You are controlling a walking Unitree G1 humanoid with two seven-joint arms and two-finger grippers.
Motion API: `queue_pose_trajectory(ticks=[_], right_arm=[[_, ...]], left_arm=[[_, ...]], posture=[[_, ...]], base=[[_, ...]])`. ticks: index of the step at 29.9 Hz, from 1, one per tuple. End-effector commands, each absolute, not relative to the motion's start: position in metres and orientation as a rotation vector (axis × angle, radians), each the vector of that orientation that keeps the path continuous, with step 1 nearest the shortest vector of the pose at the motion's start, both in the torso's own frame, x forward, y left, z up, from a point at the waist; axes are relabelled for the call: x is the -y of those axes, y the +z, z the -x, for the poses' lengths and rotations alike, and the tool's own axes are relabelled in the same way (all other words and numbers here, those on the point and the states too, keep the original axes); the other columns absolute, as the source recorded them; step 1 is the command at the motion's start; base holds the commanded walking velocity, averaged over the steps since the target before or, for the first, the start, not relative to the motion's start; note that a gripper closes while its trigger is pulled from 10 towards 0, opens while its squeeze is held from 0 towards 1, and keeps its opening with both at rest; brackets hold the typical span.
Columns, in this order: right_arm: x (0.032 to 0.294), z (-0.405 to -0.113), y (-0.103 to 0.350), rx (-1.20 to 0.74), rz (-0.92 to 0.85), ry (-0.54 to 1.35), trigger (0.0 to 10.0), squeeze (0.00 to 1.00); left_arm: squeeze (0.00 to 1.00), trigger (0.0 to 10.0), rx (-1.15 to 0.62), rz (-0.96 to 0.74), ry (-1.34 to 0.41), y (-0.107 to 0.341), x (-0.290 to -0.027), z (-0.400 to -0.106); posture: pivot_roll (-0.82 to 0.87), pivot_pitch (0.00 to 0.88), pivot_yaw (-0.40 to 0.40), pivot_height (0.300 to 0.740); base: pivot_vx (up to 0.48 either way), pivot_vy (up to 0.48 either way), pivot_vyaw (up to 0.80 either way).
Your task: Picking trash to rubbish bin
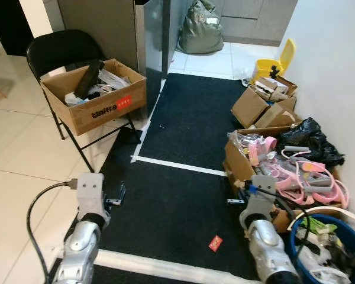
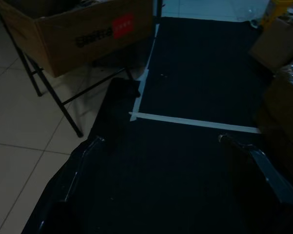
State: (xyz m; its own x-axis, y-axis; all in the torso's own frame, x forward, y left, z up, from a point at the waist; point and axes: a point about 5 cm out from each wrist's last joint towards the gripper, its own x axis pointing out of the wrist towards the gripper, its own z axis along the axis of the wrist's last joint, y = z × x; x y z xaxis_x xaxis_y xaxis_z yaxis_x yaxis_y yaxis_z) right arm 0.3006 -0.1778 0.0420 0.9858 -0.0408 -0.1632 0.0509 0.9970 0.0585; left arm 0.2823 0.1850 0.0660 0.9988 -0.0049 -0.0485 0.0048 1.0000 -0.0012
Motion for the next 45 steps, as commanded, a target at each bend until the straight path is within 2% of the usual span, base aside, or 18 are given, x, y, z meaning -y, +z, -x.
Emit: queue_pose_trajectory(ticks=[1,45], right_arm=[[0.1858,-0.2976,0.0381,-0.185,-0.058,-0.073,10.0,0.0],[0.1833,-0.3017,0.0422,-0.174,-0.06,-0.067,10.0,0.0]], left_arm=[[0.0,10.0,-0.074,-0.005,-0.007,0.0614,-0.1856,-0.2793],[0.0,10.0,-0.061,-0.006,-0.006,0.0638,-0.1838,-0.2801]], posture=[[0.05,0.136,0.008,0.74],[0.05,0.134,0.005,0.74]], base=[[0.315,0.0,0.0],[0.31,0.0,0.0]])
